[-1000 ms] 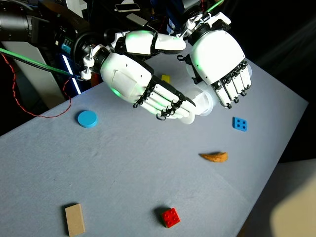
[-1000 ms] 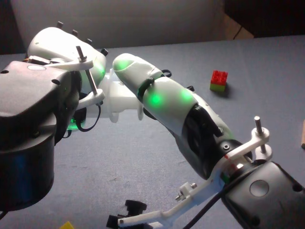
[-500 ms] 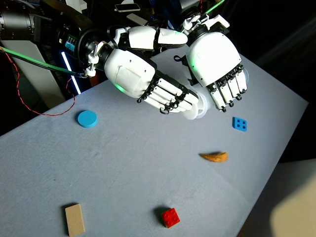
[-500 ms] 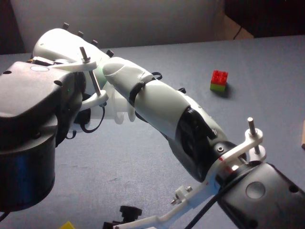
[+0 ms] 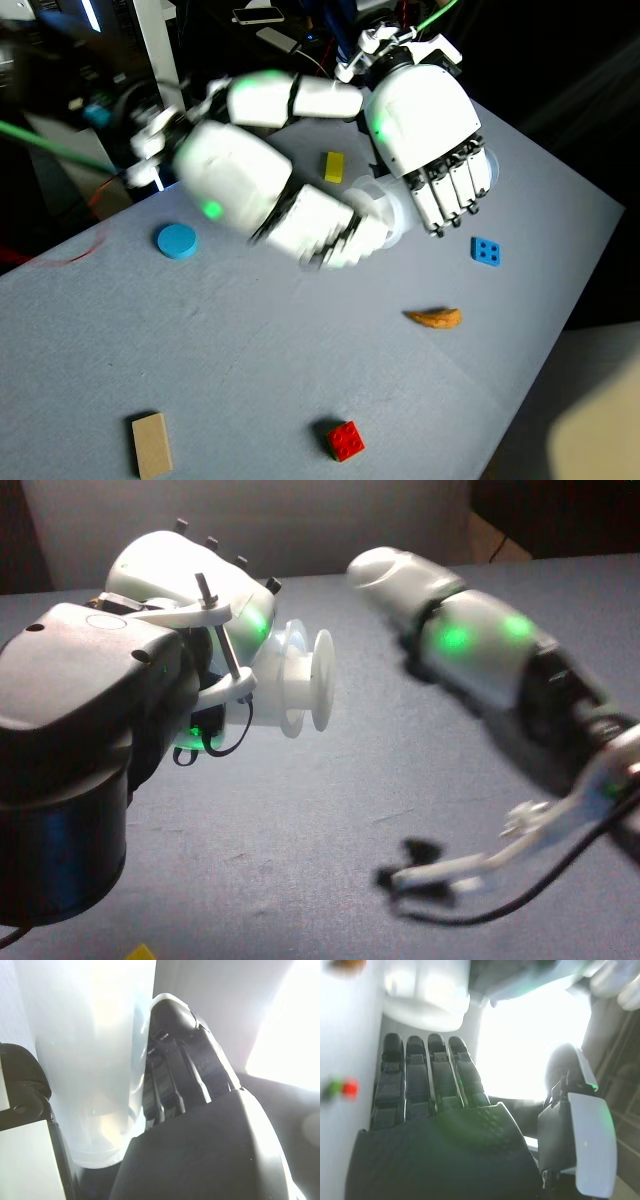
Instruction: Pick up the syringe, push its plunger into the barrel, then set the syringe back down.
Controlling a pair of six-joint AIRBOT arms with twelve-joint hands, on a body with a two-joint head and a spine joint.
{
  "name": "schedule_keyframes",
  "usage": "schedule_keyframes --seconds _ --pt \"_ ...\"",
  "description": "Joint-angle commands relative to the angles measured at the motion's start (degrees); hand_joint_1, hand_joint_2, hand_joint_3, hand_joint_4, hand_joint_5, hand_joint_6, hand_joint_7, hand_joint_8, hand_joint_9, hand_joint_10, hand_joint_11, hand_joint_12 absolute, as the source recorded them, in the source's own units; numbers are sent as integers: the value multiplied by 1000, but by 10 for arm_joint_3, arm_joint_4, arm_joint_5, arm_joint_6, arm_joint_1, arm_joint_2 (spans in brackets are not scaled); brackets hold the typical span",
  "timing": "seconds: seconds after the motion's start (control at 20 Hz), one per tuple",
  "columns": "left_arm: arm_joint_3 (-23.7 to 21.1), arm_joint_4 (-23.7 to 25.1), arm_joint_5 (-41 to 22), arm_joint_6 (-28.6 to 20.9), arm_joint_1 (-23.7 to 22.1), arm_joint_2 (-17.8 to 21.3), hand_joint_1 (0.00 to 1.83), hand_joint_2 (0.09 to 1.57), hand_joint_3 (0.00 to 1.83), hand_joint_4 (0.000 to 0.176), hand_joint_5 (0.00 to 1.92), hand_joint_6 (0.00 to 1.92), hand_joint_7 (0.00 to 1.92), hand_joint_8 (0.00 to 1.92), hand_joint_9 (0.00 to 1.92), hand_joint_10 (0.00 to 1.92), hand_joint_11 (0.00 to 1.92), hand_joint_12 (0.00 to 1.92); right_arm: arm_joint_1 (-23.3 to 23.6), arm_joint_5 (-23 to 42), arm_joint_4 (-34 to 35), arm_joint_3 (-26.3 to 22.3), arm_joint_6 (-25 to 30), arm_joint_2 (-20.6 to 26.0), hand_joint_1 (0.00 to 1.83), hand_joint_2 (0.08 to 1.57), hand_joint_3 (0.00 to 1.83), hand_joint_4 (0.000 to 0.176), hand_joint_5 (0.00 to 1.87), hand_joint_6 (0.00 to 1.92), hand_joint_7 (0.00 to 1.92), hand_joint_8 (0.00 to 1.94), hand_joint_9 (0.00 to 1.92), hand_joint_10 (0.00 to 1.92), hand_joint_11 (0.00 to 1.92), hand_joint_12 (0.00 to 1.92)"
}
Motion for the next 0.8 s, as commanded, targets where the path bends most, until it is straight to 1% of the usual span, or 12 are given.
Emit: schedule_keyframes --seconds 0.0,0.05,0.1,0.15,0.2,0.25,0.35,0.45,0.5,0.6,0.7,0.75 --pt "1 64 -20 9 -7 -2 1470 1225 1 0 714 1244 660 1277 732 1377 573 1805 -2 26 -54 -2 11 15 57 1081 0 0 77 5 87 4 88 0 0 335" --pt "2 64 -20 9 -5 -3 1479 1178 0 0 843 1078 766 1166 835 1256 667 1752 -8 23 -69 -2 20 29 57 1079 0 0 82 4 89 3 96 2 0 356" --pt "2 64 -20 9 -2 -4 1473 1211 0 0 739 1206 691 1241 768 1331 603 1784 -12 18 -80 -2 21 40 49 1081 0 0 87 3 90 2 100 2 0 377" --pt "3 64 -20 9 0 -6 1472 1218 0 0 716 1233 672 1260 760 1345 584 1794 -18 13 -98 0 20 47 41 1085 1 0 82 1 86 0 99 1 0 352" --pt "6 63 -20 7 7 -12 1471 1224 0 0 701 1252 658 1278 753 1358 580 1800 -29 3 -136 7 14 54 28 1087 2 0 74 0 80 0 96 0 0 340" --pt "12 63 -20 5 14 -21 1470 1228 0 0 697 1271 653 1280 735 1374 574 1809 -30 -25 -156 17 11 60 45 1088 1 0 86 4 91 3 101 2 0 360" --pt "21 63 -21 2 27 -41 1469 1229 0 0 700 1271 658 1275 728 1382 563 1814 -14 -85 -156 39 -4 67 40 1090 2 0 76 0 83 0 92 0 0 359" --pt "32 63 -21 -2 44 -67 1469 1229 0 0 692 1285 651 1277 733 1372 573 1807 2 -124 -156 64 -29 69 62 1083 0 0 92 7 101 7 108 7 0 363" --pt "37 63 -21 -1 49 -77 1470 1229 0 0 688 1288 650 1276 738 1368 576 1807 8 -132 -157 74 -36 68 72 1080 0 0 93 4 106 5 115 6 0 393" --pt "49 63 -25 -1 64 -100 1470 1229 0 0 693 1279 650 1280 739 1366 573 1807 22 -131 -157 102 -44 53 71 1079 0 0 89 1 101 1 110 2 0 391" --pt "62 63 -30 -1 75 -118 1470 1229 0 0 689 1280 649 1284 744 1366 571 1807 20 -106 -192 133 -50 33 61 1080 0 0 93 3 106 3 108 1 0 388" --pt "67 53 -34 0 77 -123 1470 1228 0 0 682 1287 652 1277 747 1364 579 1804 13 -103 -211 143 -52 27 61 1079 0 0 98 5 108 4 108 1 0 387"
